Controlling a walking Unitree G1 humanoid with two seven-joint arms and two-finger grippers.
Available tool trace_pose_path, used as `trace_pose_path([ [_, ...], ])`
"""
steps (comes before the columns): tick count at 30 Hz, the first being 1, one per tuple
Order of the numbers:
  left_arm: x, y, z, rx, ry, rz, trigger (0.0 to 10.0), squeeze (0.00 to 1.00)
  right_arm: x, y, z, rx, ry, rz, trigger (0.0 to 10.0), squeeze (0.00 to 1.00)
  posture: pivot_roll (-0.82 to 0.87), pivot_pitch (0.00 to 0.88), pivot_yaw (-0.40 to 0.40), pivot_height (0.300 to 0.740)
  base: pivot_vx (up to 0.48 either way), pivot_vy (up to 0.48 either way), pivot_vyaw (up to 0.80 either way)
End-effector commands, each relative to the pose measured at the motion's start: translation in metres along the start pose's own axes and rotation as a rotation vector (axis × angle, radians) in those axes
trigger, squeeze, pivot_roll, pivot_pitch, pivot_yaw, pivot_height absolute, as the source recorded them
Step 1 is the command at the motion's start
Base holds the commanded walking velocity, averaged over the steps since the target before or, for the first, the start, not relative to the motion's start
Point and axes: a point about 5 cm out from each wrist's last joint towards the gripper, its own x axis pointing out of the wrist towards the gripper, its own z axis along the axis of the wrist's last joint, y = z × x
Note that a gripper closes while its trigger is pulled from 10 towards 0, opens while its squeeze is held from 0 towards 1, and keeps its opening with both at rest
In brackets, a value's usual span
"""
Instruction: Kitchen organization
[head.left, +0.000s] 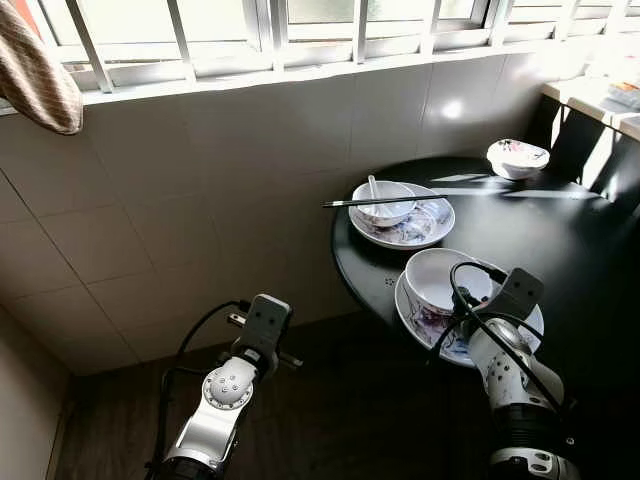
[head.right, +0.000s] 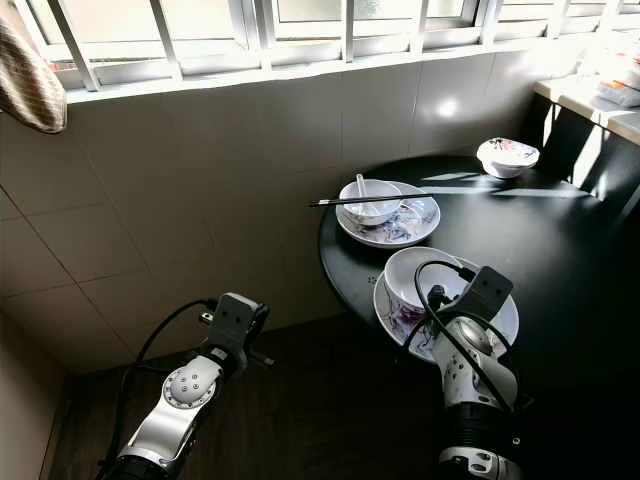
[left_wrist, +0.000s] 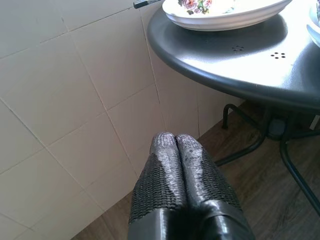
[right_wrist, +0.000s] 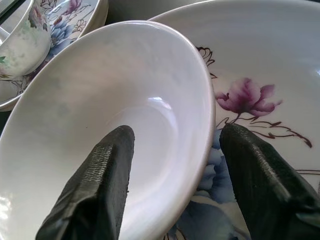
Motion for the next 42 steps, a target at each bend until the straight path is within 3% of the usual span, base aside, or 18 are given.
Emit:
trace_pose_path([
  [1,0.001,0.003,0.003,-0.008,-0.017,0.01,10.0,0.0,0.0,0.005,0.001,0.043,0.016,0.013,10.0,0.0,0.09,0.0,0.002,0.74,0.0,0.0,0.0],
  [6,0.001,0.003,0.003,-0.008,-0.017,0.009,10.0,0.0,0.0,0.007,0.0,0.075,0.045,0.032,10.0,0.0,0.09,0.0,0.002,0.74,0.0,0.0,0.0],
  [9,0.002,0.003,0.003,-0.007,-0.017,0.008,10.0,0.0,-0.001,0.017,-0.013,0.198,0.176,0.091,9.9,0.0,0.09,0.0,0.002,0.74,0.0,0.0,0.0],
  [10,0.002,0.003,0.003,-0.007,-0.017,0.008,10.0,0.0,-0.001,0.017,-0.013,0.198,0.176,0.091,9.9,0.0,0.09,0.0,0.002,0.74,0.0,0.0,0.0],
  [11,0.002,0.003,0.003,-0.007,-0.016,0.008,10.0,0.0,-0.001,0.018,-0.015,0.225,0.192,0.092,7.1,0.0,0.09,0.0,0.001,0.74,0.0,0.0,0.0],
  [12,0.002,0.003,0.003,-0.007,-0.016,0.008,10.0,0.0,0.0,0.017,-0.017,0.251,0.204,0.082,2.7,0.0,0.09,0.0,0.001,0.74,0.0,0.0,0.0],
  [13,0.002,0.003,0.003,-0.008,-0.017,0.007,10.0,0.0,0.0,0.017,-0.017,0.266,0.211,0.076,0.8,0.0,0.09,0.0,0.001,0.74,0.0,0.0,0.0],
  [14,0.002,0.003,0.003,-0.008,-0.017,0.007,10.0,0.0,0.0,0.017,-0.017,0.266,0.211,0.076,0.8,0.0,0.09,0.0,0.001,0.74,0.0,0.0,0.0],
  [15,0.002,0.003,0.003,-0.008,-0.017,0.008,10.0,0.0,0.0,0.017,-0.018,0.287,0.219,0.074,0.0,0.0,0.09,0.0,0.002,0.74,0.0,0.0,0.0],
  [23,0.002,0.003,0.002,-0.01,-0.015,0.007,10.0,0.0,-0.002,0.021,-0.008,0.33,0.194,0.082,0.0,0.0,0.09,0.0,0.002,0.74,0.0,0.0,0.0],
  [37,0.002,0.004,0.002,-0.014,-0.014,0.007,10.0,0.0,-0.006,0.016,0.018,0.379,-0.017,0.045,0.0,0.0,0.09,0.0,0.007,0.74,0.0,0.0,0.0],
  [39,0.002,0.005,0.001,-0.014,-0.014,0.007,10.0,0.0,-0.011,0.019,0.038,0.34,-0.159,0.09,0.0,0.0,0.09,0.0,0.01,0.74,0.0,0.0,0.0],
  [40,0.002,0.005,0.001,-0.014,-0.014,0.007,10.0,0.0,-0.011,0.019,0.038,0.34,-0.159,0.09,0.0,0.0,0.09,0.0,0.01,0.74,0.0,0.0,0.0],
  [42,0.001,0.006,0.001,-0.015,-0.015,0.007,10.0,0.0,-0.02,0.035,0.051,0.258,-0.258,0.211,0.0,0.0,0.09,0.0,0.012,0.74,0.0,0.0,0.0],
])
